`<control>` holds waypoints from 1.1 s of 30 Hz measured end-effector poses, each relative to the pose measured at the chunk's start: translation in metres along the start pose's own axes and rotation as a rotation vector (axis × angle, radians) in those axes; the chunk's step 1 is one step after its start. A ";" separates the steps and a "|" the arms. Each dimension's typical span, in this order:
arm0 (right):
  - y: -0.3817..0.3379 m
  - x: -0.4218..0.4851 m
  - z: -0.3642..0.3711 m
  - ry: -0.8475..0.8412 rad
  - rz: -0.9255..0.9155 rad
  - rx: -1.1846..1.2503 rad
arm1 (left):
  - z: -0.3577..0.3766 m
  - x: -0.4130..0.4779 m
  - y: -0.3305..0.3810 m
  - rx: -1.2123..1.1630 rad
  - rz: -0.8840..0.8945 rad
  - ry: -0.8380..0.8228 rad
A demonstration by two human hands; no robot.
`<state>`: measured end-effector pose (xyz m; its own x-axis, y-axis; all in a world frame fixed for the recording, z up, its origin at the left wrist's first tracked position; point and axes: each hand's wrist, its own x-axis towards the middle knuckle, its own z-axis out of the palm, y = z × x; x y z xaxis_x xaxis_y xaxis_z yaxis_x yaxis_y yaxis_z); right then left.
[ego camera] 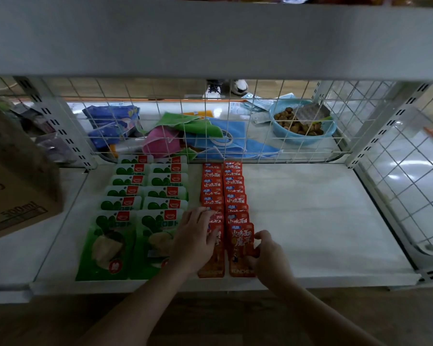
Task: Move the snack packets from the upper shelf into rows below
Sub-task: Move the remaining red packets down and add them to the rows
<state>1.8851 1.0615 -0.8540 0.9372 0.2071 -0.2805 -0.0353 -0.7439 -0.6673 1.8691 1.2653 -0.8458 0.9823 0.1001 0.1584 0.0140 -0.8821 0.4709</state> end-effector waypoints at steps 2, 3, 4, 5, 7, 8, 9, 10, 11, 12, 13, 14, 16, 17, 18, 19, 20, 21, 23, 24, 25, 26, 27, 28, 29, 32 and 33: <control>0.000 0.000 0.002 0.022 -0.024 -0.033 | -0.001 -0.002 0.000 0.001 -0.003 -0.009; -0.001 0.000 0.003 0.026 -0.035 -0.047 | -0.001 -0.002 0.001 -0.002 -0.005 -0.013; -0.002 0.000 0.005 0.033 -0.046 -0.063 | -0.002 -0.003 0.001 -0.006 -0.009 -0.018; -0.004 0.000 0.006 0.044 -0.051 -0.085 | -0.002 -0.003 0.002 -0.007 -0.010 -0.023; -0.006 0.000 0.008 0.067 -0.058 -0.115 | -0.002 -0.004 0.002 -0.005 -0.005 -0.033; -0.008 -0.001 0.010 0.074 -0.059 -0.126 | -0.001 -0.004 0.001 -0.004 -0.001 -0.039; -0.009 -0.001 0.011 0.074 -0.055 -0.138 | 0.000 -0.004 0.001 -0.006 0.001 -0.046; -0.010 -0.002 0.012 0.076 -0.056 -0.142 | 0.000 -0.004 0.001 -0.010 0.002 -0.051; -0.011 -0.003 0.012 0.076 -0.055 -0.144 | 0.001 -0.004 0.001 -0.013 0.001 -0.054; -0.012 -0.004 0.011 0.074 -0.056 -0.149 | 0.002 -0.004 0.000 -0.013 0.000 -0.058; -0.012 -0.005 0.011 0.071 -0.055 -0.157 | 0.003 -0.004 0.000 -0.011 -0.002 -0.062; -0.013 -0.006 0.010 0.065 -0.050 -0.162 | 0.003 -0.005 0.001 -0.006 -0.001 -0.066; -0.014 -0.007 0.009 0.060 -0.041 -0.166 | 0.004 -0.005 0.002 0.000 0.005 -0.075; -0.014 -0.007 0.008 0.057 -0.038 -0.168 | 0.005 -0.005 0.003 0.001 0.009 -0.081; -0.014 -0.007 0.008 0.053 -0.034 -0.171 | 0.005 -0.005 0.004 0.006 0.014 -0.084; -0.015 -0.007 0.007 0.044 -0.028 -0.174 | 0.006 -0.005 0.005 0.016 0.019 -0.088; -0.015 -0.007 0.006 0.036 -0.016 -0.175 | 0.006 -0.004 0.007 0.026 0.021 -0.092; -0.015 -0.006 0.005 0.027 -0.003 -0.171 | 0.006 -0.004 0.008 0.032 0.021 -0.095; -0.016 -0.007 -0.001 0.020 0.013 -0.162 | 0.006 -0.004 0.013 0.038 0.018 -0.101; -0.017 -0.008 -0.005 0.018 0.012 -0.167 | 0.004 -0.004 0.015 0.042 0.017 -0.107; -0.017 -0.009 -0.010 0.021 0.009 -0.179 | 0.003 -0.005 0.017 0.050 0.020 -0.114; -0.018 -0.010 -0.016 0.028 0.005 -0.196 | 0.001 -0.006 0.020 0.062 0.029 -0.119; -0.020 -0.011 -0.023 0.042 0.000 -0.213 | -0.002 -0.007 0.022 0.076 0.041 -0.122; -0.022 -0.013 -0.030 0.057 -0.006 -0.232 | -0.005 -0.008 0.025 0.091 0.052 -0.121; -0.024 -0.015 -0.038 0.075 -0.017 -0.256 | -0.008 -0.009 0.028 0.101 0.057 -0.121; -0.033 -0.023 -0.061 0.127 -0.066 -0.362 | -0.023 -0.011 0.038 0.131 0.057 -0.133; -0.037 -0.025 -0.067 0.153 -0.082 -0.401 | -0.029 -0.011 0.042 0.144 0.057 -0.137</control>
<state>1.8860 1.0407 -0.7758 0.9730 0.2021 -0.1118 0.1511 -0.9231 -0.3536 1.8531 1.2407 -0.8028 0.9983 -0.0070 0.0576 -0.0259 -0.9421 0.3343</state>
